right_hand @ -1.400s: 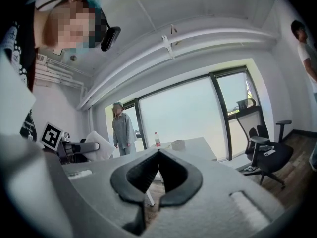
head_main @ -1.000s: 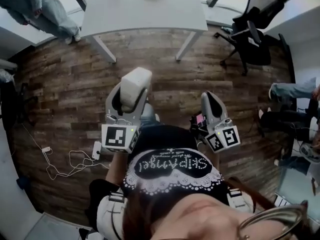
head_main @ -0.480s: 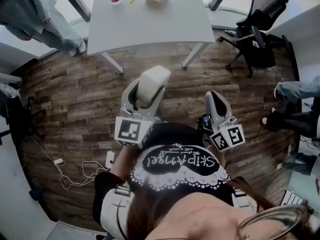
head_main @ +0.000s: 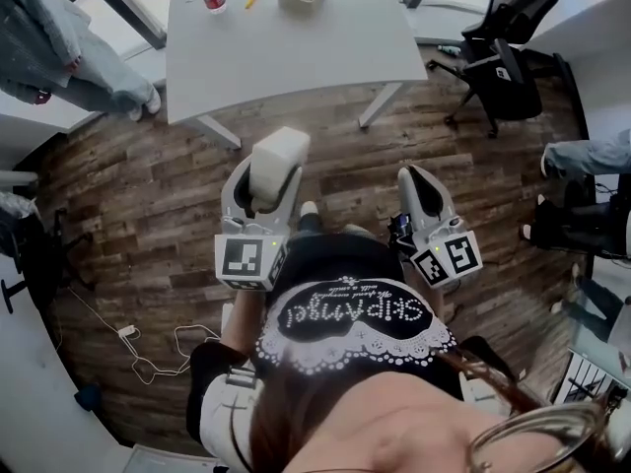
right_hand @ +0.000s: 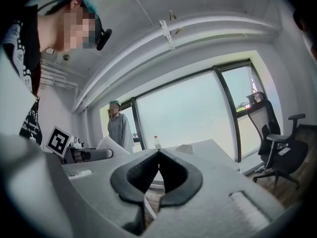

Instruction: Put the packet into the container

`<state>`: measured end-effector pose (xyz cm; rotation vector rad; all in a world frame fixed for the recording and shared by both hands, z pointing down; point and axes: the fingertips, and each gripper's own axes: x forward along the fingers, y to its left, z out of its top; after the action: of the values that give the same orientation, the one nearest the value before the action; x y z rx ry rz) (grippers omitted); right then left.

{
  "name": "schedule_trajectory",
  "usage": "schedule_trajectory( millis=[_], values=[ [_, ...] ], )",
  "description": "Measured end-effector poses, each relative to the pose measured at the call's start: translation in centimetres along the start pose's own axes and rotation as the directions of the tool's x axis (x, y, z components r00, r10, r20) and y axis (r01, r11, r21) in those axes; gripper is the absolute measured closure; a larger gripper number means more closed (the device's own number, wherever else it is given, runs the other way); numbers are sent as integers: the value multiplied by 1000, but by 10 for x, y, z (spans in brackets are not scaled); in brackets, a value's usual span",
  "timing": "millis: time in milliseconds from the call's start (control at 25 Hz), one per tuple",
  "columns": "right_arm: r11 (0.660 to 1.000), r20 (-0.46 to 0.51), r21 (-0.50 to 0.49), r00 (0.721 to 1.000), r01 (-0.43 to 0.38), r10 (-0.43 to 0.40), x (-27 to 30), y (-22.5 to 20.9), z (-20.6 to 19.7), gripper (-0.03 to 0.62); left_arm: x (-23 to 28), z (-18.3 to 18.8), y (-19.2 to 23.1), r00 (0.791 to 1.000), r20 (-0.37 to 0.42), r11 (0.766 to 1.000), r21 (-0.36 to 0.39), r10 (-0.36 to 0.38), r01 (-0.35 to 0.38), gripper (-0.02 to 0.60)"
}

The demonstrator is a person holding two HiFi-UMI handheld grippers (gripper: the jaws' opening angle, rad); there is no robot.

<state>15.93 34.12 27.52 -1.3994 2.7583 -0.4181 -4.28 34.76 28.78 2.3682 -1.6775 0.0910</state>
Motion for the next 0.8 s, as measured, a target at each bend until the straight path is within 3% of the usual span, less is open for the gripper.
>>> schedule_trajectory(
  millis=[360,800],
  values=[
    [1000,-18,-10,1000,1,-1,25,2,-1,599,11,12,26,999,31,1000,9,6,-7,299],
    [998,-56,6,996,-65,65,73,-18,0,599,37,7,47,997,-10,997,-20,74,-75,298]
  ],
)
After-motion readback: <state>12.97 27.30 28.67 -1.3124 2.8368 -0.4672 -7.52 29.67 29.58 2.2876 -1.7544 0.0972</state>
